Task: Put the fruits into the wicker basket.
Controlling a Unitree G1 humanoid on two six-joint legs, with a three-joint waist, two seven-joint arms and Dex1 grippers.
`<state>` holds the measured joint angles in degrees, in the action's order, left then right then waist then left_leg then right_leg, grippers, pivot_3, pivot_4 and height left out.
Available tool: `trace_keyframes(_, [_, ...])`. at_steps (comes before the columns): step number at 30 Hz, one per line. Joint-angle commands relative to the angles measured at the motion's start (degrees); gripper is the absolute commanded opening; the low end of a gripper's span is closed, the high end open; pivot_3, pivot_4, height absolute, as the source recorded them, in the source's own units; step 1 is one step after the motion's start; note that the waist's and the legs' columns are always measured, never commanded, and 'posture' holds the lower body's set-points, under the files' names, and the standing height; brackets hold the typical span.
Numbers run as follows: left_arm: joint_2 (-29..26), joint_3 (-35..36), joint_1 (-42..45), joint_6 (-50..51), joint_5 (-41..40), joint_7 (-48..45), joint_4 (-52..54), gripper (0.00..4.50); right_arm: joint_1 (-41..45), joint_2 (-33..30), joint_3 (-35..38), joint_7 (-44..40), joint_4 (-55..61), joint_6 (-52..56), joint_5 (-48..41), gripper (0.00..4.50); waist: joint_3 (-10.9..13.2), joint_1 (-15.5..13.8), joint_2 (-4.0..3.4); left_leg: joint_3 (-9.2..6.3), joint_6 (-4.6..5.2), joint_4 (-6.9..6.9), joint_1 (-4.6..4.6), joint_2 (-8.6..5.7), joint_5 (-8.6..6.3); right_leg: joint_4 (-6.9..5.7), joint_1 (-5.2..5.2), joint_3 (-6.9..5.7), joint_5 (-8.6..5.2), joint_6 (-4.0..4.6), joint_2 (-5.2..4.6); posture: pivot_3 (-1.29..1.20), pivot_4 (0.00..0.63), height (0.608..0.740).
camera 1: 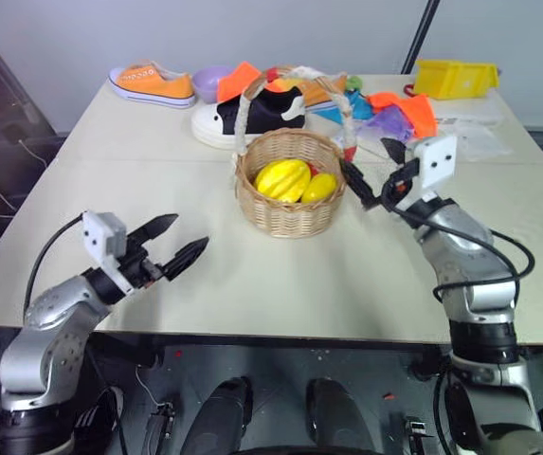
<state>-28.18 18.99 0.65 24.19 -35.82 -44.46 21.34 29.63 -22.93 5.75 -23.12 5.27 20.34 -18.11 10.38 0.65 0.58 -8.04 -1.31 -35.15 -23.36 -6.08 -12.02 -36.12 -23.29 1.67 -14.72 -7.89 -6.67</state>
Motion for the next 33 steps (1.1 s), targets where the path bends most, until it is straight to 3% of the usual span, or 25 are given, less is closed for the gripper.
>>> trace_keyframes(1, [-0.3, 0.94, 0.3, -2.69, -0.25, 0.69, 1.93, 4.44, 2.98, 1.81, -0.38, 0.19, -2.39, -1.99, 0.58, 4.5, 0.0, -0.09, 0.0, 0.0, 0.0, 0.0, -0.01, -0.03, 0.0, 0.01, 0.01, 0.0, 0.0, 0.0, -0.02, 0.0, 0.15, 0.74])
trace_keyframes(8, [-1.35, 2.08, 0.12, -3.15, -1.81, 0.9, 2.12, 4.44, 7.56, 4.47, -0.29, 1.6, -10.23, -6.32, 2.87, 4.5, 0.0, 0.23, 0.0, 0.01, -0.01, 0.02, 0.0, -0.01, 0.01, -0.01, -0.04, 0.01, 0.05, -0.08, 0.01, 0.0, 0.15, 0.74])
trace_keyframes(9, [-1.57, 2.14, 0.01, -3.29, -1.77, 0.88, 1.93, 4.48, 7.96, 4.59, -0.24, 1.31, -11.01, -6.89, 2.83, 4.24, 0.0, 0.25, 0.0, 0.01, -0.01, 0.03, 0.0, -0.01, 0.01, -0.01, -0.04, 0.01, 0.05, -0.08, 0.02, 0.0, 0.15, 0.74])
trace_keyframes(11, [-1.93, 2.08, -0.19, -3.78, -1.58, 0.75, 1.54, 4.5, 8.15, 4.55, -0.46, 1.02, -12.1, -7.58, 3.24, 3.67, 0.0, 0.24, -0.01, 0.0, -0.01, 0.03, 0.0, -0.01, 0.01, -0.01, -0.05, 0.01, 0.05, -0.08, 0.02, 0.0, 0.15, 0.74])
trace_keyframes(18, [-2.32, 1.06, 0.5, -3.93, -1.36, 0.6, 0.5, 4.5, 7.1, 5.3, -0.5, -0.29, -10.74, -8.16, 2.74, 0.06, 0.0, 0.22, -0.01, 0.0, -0.01, 0.04, -0.01, -0.01, 0.01, -0.01, -0.04, 0.01, 0.05, -0.08, 0.02, 0.0, 0.15, 0.74])
trace_keyframes(24, [-2.38, 0.27, 1.29, -4.56, -0.97, 0.25, -1.17, 4.5, 5.75, 4.34, 0.22, -2.66, -7.83, -8.94, 1.95, 0.02, 0.01, 0.2, -0.03, 0.0, -0.01, 0.05, -0.01, -0.01, 0.01, -0.01, -0.06, 0.02, 0.05, -0.08, 0.03, 0.0, 0.15, 0.74])
trace_keyframes(33, [-3.09, -3.08, 5.99, -5.38, -0.4, -3.14, -4.95, 4.5, 1.15, -5.06, 9.55, -8.44, 0.93, -7.82, -4.51, 0.02, 0.04, 0.0, -0.05, 0.0, -0.01, 0.05, -0.05, -0.03, 0.0, 0.02, -0.06, 0.01, 0.05, -0.09, -0.01, 0.0, 0.15, 0.74])
